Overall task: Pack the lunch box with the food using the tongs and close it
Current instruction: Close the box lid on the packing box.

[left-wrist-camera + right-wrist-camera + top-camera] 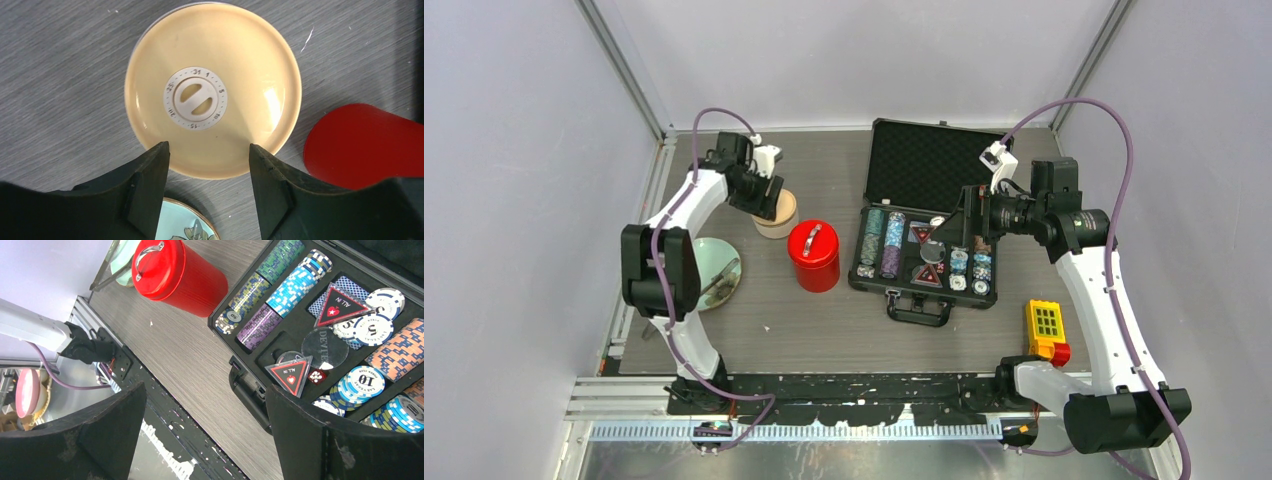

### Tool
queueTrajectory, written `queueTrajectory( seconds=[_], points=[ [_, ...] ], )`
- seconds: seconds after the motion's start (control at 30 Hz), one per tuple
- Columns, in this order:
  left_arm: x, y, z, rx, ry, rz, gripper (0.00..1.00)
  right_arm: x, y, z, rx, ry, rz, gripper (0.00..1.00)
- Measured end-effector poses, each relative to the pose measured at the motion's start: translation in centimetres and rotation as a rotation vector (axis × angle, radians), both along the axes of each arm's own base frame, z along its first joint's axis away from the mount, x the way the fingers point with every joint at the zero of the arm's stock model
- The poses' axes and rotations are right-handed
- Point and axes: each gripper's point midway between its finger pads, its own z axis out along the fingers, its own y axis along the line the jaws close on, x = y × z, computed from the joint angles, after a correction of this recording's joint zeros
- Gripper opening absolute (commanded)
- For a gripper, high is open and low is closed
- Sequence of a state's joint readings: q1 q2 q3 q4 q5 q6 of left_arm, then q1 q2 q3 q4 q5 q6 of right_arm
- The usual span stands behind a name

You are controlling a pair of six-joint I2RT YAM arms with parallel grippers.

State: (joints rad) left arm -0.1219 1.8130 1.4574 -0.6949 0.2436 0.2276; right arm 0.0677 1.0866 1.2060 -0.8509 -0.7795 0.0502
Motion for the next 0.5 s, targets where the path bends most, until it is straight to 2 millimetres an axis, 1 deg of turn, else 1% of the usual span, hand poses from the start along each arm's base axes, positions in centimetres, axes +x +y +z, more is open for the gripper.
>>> queueTrajectory(
  seconds=[0.1, 0.23, 0.5],
  points=[
    [0.0, -0.1, -0.6, 0.016, -0.007, -0.005, 0.60, 0.0, 0.0, 0.0, 0.000, 0.000, 0.000, 0.93],
    [0.7, -0.2, -0.7, 0.021, -0.039, -0.006, 0.58, 0.0, 0.0, 0.0, 0.000, 0.003, 0.000, 0.93],
    [2.0, -0.6, -1.0, 0.006, -0.099, 0.009, 0.57, -0.1, 0.0, 0.0, 0.000, 0.003, 0.000, 0.93]
  ],
)
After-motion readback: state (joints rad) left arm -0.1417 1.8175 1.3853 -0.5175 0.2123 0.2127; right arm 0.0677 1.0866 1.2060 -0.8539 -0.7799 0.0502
